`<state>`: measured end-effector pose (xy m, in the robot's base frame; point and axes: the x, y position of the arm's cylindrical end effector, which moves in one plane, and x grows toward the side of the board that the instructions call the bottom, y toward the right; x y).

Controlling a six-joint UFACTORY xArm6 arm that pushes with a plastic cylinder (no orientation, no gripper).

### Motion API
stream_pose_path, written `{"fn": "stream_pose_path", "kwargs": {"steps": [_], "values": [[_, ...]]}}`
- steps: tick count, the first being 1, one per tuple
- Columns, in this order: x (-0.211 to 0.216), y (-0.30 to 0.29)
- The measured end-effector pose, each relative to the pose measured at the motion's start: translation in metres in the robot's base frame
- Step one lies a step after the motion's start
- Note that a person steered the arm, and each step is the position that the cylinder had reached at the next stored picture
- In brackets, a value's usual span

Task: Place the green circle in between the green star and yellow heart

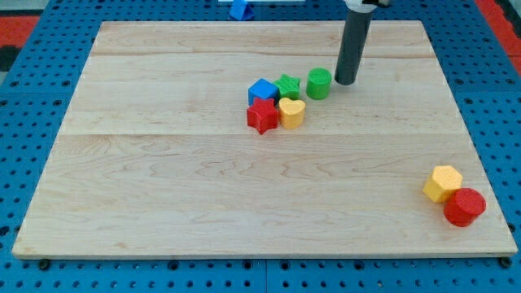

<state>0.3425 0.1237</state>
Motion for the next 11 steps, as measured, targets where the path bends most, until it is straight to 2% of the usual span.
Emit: {"fn": "stream_pose_path", "kwargs": {"steps": [3,4,5,6,7,10,11], "values": [[0.009,-0.061],[-0.018,-0.008],[-0.058,-0.044],[-0.071,-0.109],[-0.038,-0.103],[-0.037,-0.043],[-0.019,-0.043]]}}
